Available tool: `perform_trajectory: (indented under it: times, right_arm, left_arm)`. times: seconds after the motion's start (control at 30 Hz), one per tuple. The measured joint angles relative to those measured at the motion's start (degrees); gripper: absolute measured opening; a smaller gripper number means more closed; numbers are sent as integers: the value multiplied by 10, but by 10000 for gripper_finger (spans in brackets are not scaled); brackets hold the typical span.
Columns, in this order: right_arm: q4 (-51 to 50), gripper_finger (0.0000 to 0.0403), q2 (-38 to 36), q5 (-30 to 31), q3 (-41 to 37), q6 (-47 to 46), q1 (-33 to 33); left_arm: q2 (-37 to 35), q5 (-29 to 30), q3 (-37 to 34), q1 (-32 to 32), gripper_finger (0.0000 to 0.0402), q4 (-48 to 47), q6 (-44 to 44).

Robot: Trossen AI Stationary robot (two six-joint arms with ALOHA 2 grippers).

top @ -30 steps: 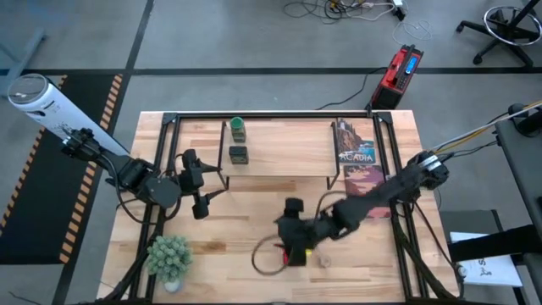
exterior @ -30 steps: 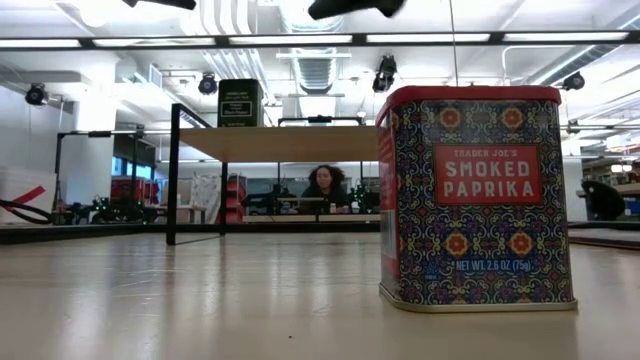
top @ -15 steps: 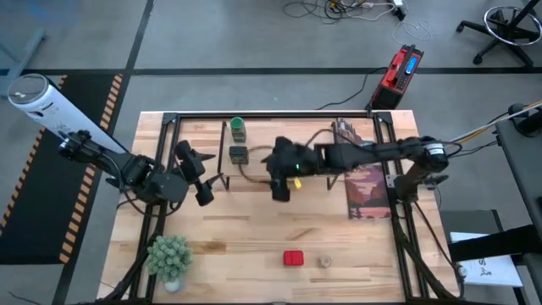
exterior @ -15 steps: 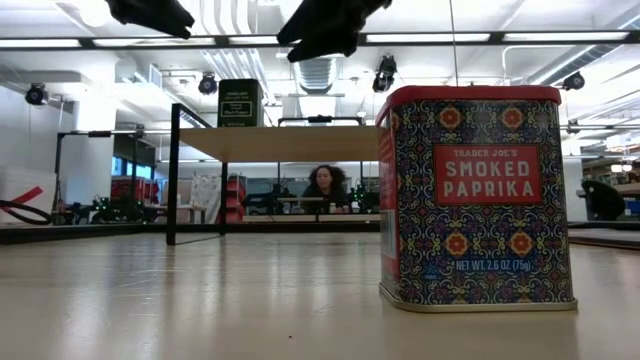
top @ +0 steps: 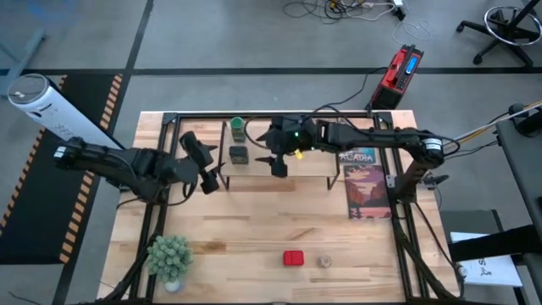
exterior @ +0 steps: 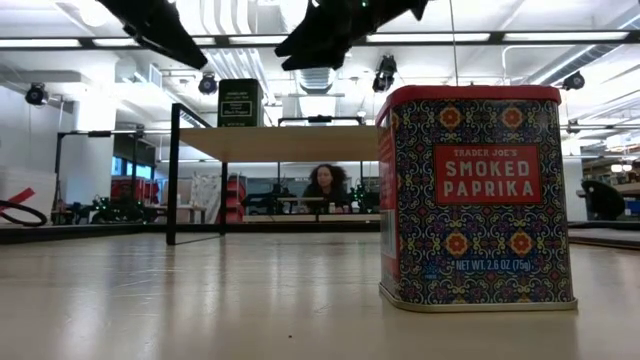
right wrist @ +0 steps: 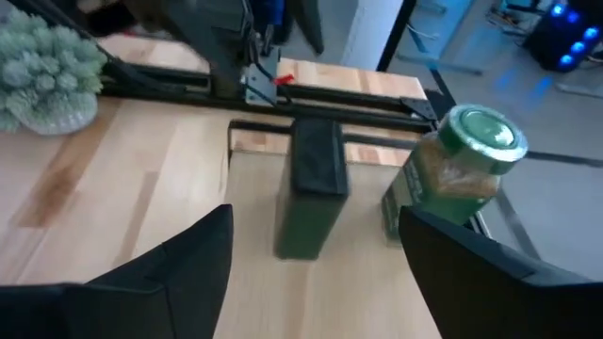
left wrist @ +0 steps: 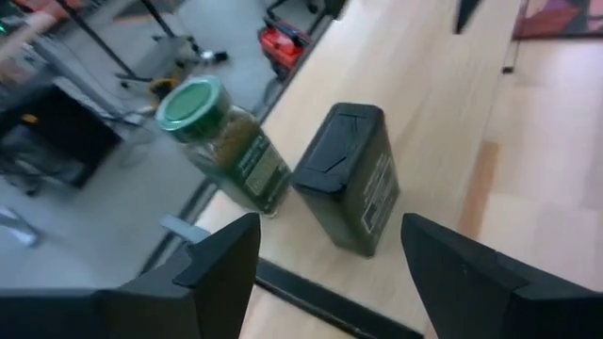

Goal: Shelf spices
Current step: Remove the black seasoning can from the shelf

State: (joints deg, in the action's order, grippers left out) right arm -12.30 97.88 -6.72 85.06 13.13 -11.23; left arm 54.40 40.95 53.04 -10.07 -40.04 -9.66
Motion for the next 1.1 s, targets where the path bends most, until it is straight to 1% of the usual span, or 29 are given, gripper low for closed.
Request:
perform_trajectory:
  times: [0.1, 0.17, 0.27, 0.37, 0.43, 0.6, 0.8, 1.0, 1.1]
  right_arm:
    - [5, 275, 8, -48, 0, 0, -19]
    - [12, 278, 16, -54, 0, 3, -24]
    - [10, 284, 18, -60, 0, 11, -30]
    - [20, 287, 16, -73, 0, 11, -31]
    - [23, 286, 16, -74, 0, 12, -31]
    - [27, 281, 17, -86, 0, 4, -32]
    - [53, 284, 17, -84, -7, -13, -30]
    - [75, 279, 53, -82, -9, -26, -25]
    - [76, 282, 66, -57, -10, -20, -24]
  left_arm:
    - [-3, -79, -4, 37, 242, 40, 26]
    - [-3, -123, -4, 61, 242, 64, 36]
    - [-3, -160, -4, 86, 247, 66, 39]
    - [-3, -185, -4, 95, 255, 66, 37]
    - [-1, -192, -4, 96, 260, 66, 40]
    - [4, -191, -4, 97, 272, 65, 42]
    - [11, -180, -4, 98, 273, 64, 42]
    - [11, -180, -4, 98, 267, 44, 36]
    - [11, -180, -4, 98, 268, 38, 30]
